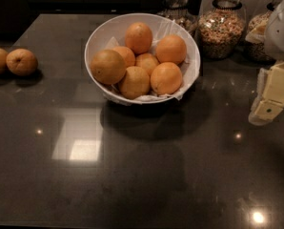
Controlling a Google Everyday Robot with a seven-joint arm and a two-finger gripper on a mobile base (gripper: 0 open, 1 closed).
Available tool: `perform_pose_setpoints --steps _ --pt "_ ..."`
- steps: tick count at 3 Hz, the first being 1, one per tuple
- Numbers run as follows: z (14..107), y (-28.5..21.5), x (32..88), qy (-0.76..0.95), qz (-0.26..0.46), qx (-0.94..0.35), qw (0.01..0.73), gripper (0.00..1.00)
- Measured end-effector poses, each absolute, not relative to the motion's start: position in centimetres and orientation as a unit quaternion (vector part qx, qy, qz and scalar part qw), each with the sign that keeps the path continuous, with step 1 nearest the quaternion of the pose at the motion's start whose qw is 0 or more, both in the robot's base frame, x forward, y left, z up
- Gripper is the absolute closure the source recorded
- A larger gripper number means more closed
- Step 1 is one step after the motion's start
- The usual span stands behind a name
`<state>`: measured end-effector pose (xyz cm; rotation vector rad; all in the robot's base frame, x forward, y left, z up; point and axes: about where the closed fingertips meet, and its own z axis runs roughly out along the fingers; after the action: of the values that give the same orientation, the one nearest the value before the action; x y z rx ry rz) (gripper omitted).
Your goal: Pick orange from white bowl
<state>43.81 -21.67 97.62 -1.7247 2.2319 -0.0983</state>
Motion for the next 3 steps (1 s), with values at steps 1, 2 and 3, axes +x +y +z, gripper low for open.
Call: perform_pose_setpoints --steps 1,2,3 --pt "97.6 -21.7 43.8 0.781 -0.034 -0.603 0.159 0.0" --pt "97.8 -20.0 45.1 0.771 -0.025 -0.611 0.178 0.0" --pt "98.3 -17.0 48.0 0.753 -0.012 -0.623 0.21 0.0"
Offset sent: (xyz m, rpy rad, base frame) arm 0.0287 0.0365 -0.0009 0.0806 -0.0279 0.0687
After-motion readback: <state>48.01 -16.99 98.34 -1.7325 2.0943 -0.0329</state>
